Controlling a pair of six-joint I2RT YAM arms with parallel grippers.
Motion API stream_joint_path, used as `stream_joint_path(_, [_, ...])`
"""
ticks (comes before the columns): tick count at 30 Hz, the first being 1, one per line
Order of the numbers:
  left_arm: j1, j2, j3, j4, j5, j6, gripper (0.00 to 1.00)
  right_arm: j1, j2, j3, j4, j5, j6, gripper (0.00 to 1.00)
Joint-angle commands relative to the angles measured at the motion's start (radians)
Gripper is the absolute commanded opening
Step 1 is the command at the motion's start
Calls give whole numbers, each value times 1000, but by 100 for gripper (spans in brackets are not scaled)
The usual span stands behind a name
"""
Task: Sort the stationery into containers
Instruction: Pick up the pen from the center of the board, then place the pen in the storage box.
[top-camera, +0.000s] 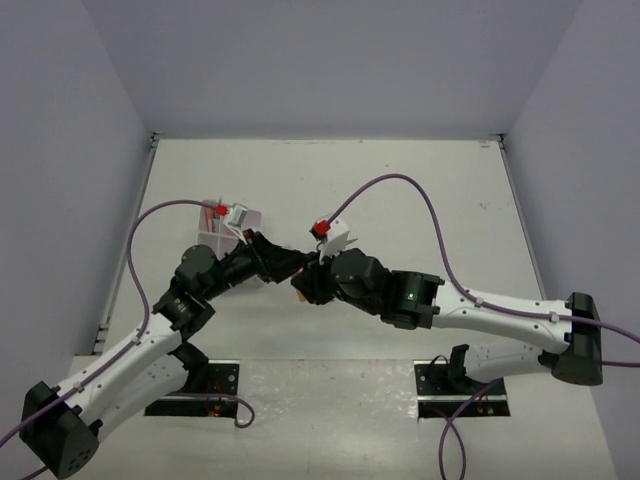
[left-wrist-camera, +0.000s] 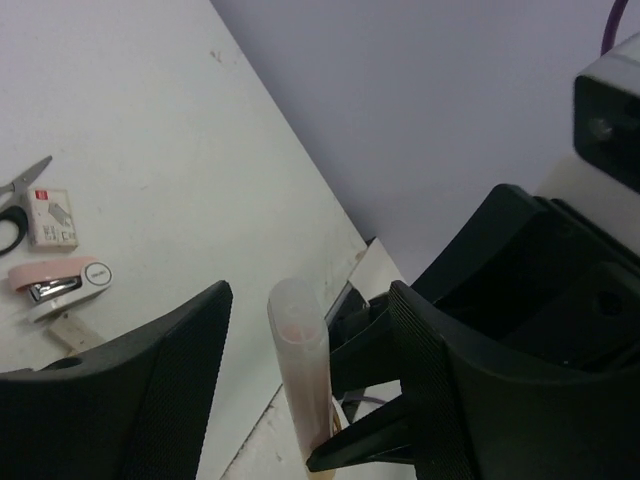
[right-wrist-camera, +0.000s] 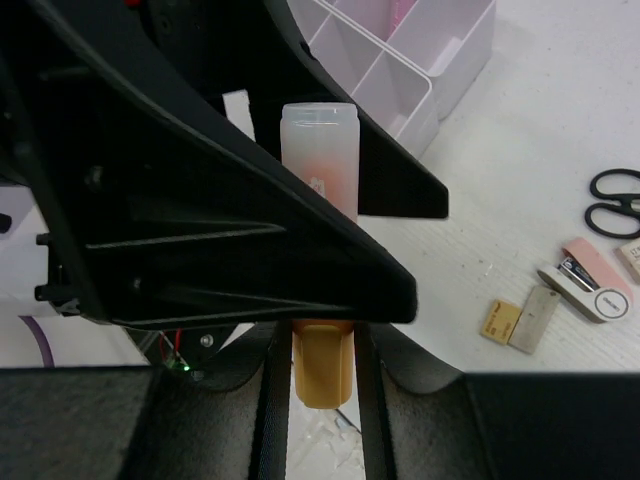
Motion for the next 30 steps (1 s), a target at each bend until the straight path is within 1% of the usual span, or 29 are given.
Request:
stream_joint_path(1, [-26,13,17,23,-20,7,49,12,-2,59,20,64,-26,0])
stream_joint_path(2, [-26,12,21,14,-22,10,28,12,-5,56,24,68,-26,0])
stream_joint_path(3, [-25,10,26,6,-26,14,11,11,-6,51,27,75,-24,0])
stream_joint_path(4, [-25,7,32,-5,-32,17,1,13,-6,47,29,81,-21,0])
stream_joint_path(6, [-26,2,54,-41,-40,41,0,13,-7,37,32,89,-17,0])
stream_joint_path(7, [-26,1,70,-61,-51,62,0,12,-7,34,28,92,-15,8])
stream_joint_path(8, [-26,2,88,-104,-80,89,0,11,-8,34,13,99,-12,34])
stream_joint_path(9, [-25,5,119,-153,-125,138,0,12,-11,36,-8,118,3,58])
stream_joint_path(10, [-26,11,153,-208,-182,193,0,12,-15,38,-32,141,15,78])
stream_joint_path(11, [-26,24,212,-279,-272,277,0,10,-26,30,-57,169,25,90])
stream_joint_path(12, [-25,41,286,-356,-378,375,0,8,-41,15,-82,200,35,99])
stream_joint_path(13, [-25,59,287,-391,-380,377,0,8,-56,15,-94,221,35,99])
stream_joint_path(14, [-23,77,319,-413,-574,429,0,3,-77,0,-106,241,50,99])
stream_joint_path(16, [-20,150,374,-351,-840,616,0,-17,-159,-85,-118,259,74,99])
stream_joint_path(18, [-12,213,365,-170,-1016,787,0,-44,-253,-152,-117,241,97,99])
stream_joint_path(19, [-2,249,350,-74,-1079,862,0,-55,-301,-182,-117,237,104,99])
stream_joint_path(21, [46,307,320,50,-1149,924,0,-67,-379,-229,-119,228,109,99])
stream_joint_path(24, [107,433,323,115,-1161,911,0,-70,-462,-277,-120,223,107,99])
stream_joint_path(26, [159,508,291,221,-1197,891,0,-73,-511,-304,-140,220,107,99])
stream_joint_path(28, [174,544,250,329,-1226,900,0,-73,-549,-325,-149,218,111,99])
stream_joint_path(30, [180,576,221,402,-1228,916,0,-75,-583,-345,-162,210,111,99])
